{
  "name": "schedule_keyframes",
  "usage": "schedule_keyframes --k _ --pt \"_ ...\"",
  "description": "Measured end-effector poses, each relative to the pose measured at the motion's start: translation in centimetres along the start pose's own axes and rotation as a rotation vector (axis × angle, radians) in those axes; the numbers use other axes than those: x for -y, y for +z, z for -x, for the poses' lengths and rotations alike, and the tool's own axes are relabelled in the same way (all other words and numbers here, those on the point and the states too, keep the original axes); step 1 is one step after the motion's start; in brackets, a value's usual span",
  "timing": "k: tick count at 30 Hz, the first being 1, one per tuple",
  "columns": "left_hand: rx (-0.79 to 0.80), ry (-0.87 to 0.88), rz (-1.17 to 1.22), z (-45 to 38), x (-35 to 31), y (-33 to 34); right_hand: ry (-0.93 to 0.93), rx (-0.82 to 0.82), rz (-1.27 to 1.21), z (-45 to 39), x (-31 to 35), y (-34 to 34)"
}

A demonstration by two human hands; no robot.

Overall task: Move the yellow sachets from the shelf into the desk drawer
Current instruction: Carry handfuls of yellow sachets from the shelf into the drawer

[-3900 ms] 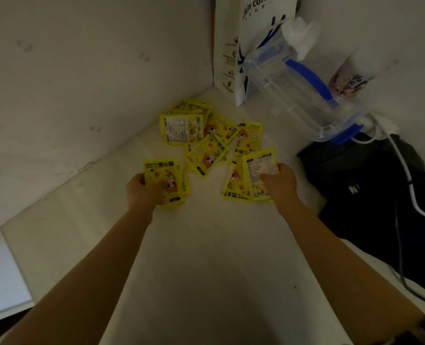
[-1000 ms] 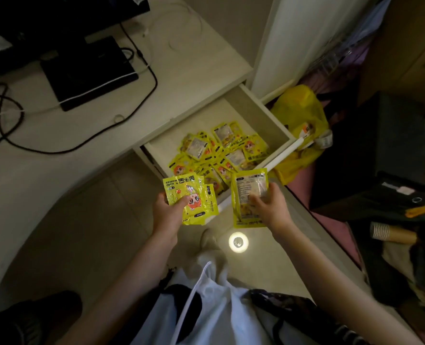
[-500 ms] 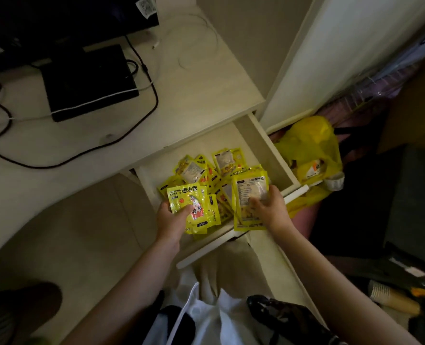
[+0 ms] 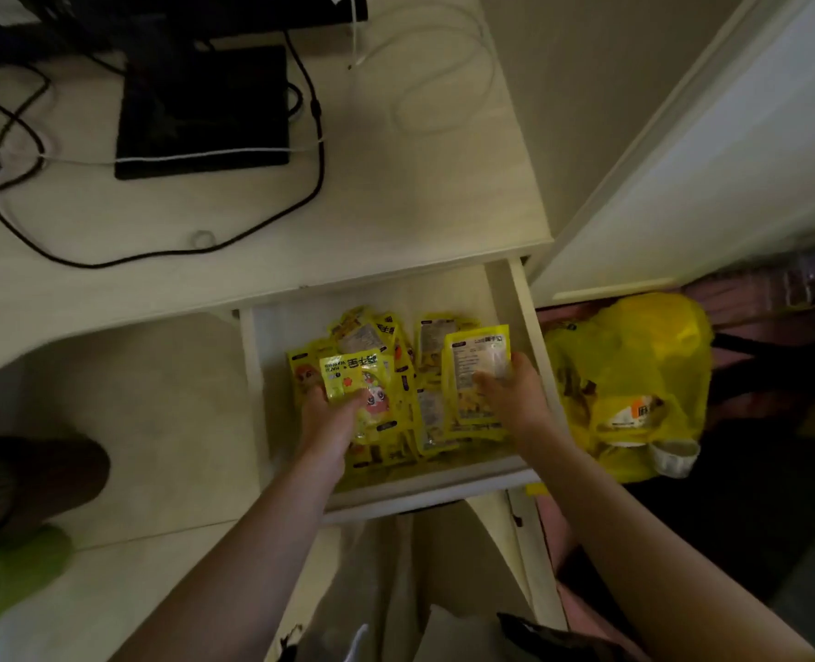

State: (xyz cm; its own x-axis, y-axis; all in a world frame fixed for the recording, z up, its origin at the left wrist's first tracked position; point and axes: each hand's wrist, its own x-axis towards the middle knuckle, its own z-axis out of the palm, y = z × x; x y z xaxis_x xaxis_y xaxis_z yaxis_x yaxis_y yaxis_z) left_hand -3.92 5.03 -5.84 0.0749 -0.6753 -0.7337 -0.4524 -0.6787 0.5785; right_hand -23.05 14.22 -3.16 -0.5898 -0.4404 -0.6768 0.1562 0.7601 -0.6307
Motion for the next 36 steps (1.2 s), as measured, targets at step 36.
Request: schedule_keyframes --k 36 --pt "-0.072 0.212 -0.391 -7.2 -2.4 5.0 0.108 0.047 0.321 -7.4 -3.0 0.8"
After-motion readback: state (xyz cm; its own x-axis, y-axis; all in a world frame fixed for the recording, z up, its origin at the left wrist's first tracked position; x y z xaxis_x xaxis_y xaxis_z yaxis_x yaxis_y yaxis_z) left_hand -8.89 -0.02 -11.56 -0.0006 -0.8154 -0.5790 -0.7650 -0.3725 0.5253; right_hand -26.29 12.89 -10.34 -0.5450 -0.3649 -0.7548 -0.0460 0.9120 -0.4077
